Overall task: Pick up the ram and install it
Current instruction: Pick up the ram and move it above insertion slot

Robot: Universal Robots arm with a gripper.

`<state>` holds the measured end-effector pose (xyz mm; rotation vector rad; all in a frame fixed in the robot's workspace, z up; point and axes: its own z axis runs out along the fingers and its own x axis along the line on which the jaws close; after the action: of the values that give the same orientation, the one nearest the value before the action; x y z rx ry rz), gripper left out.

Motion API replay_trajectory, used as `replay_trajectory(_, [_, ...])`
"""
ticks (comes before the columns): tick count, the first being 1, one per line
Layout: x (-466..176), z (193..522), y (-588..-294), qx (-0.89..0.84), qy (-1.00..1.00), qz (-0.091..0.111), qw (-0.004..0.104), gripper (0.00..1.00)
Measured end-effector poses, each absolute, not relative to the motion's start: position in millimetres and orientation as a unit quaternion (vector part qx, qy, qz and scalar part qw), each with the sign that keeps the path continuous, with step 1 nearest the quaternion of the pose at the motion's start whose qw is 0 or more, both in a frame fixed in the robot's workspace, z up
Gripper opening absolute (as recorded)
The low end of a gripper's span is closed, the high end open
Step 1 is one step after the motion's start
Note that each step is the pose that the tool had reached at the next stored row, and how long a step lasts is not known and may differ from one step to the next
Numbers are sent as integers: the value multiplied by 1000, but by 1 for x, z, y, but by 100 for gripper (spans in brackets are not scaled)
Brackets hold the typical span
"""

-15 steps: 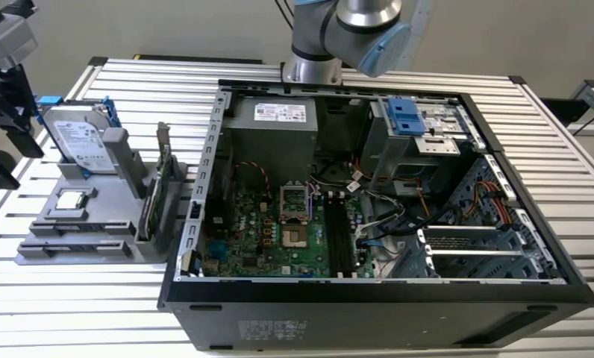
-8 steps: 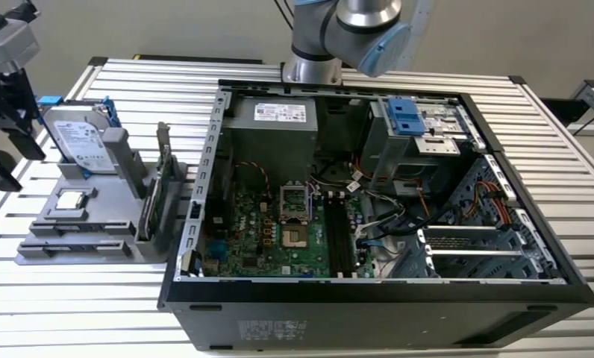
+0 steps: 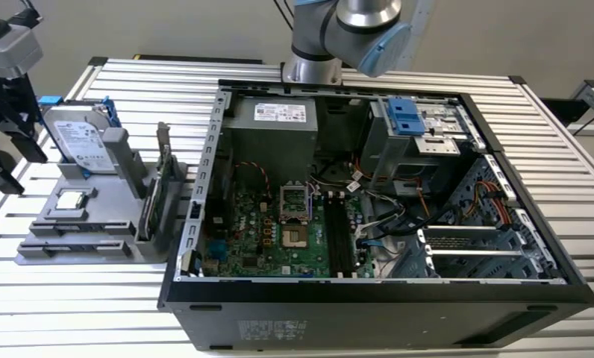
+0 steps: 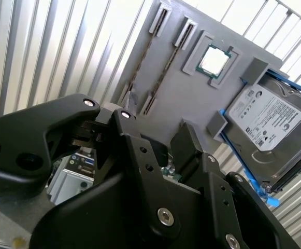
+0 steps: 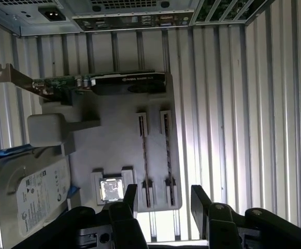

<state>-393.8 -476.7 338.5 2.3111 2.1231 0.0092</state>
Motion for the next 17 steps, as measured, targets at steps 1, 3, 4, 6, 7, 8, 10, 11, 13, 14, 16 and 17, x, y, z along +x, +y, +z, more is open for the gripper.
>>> replay_trajectory(1, [-394, 338, -477, 736, 676, 3, 2, 100])
replay_trajectory(3, [-394, 337, -477, 736, 676, 3, 2, 100])
replay_trajectory(4, [-394, 336, -477, 736, 677, 3, 2, 100])
replay_trajectory(6, [-394, 335, -477, 736, 677, 3, 2, 100])
replay_trajectory(7, [-394, 334, -477, 736, 676, 3, 2, 100])
replay_trajectory(8, [-394, 334, -477, 736, 676, 3, 2, 100])
replay_trajectory(10, [-394, 333, -477, 736, 676, 3, 2, 100])
replay_trajectory(11, [-394, 332, -477, 736, 676, 3, 2, 100])
replay_trajectory(13, [-394, 331, -477, 736, 676, 3, 2, 100])
replay_trajectory(14, [-394, 330, -477, 736, 676, 3, 2, 100])
replay_trajectory(16, [-394, 329, -477, 736, 677, 3, 2, 100])
replay_trajectory(17, [-394, 328, -477, 736, 676, 3, 2, 100])
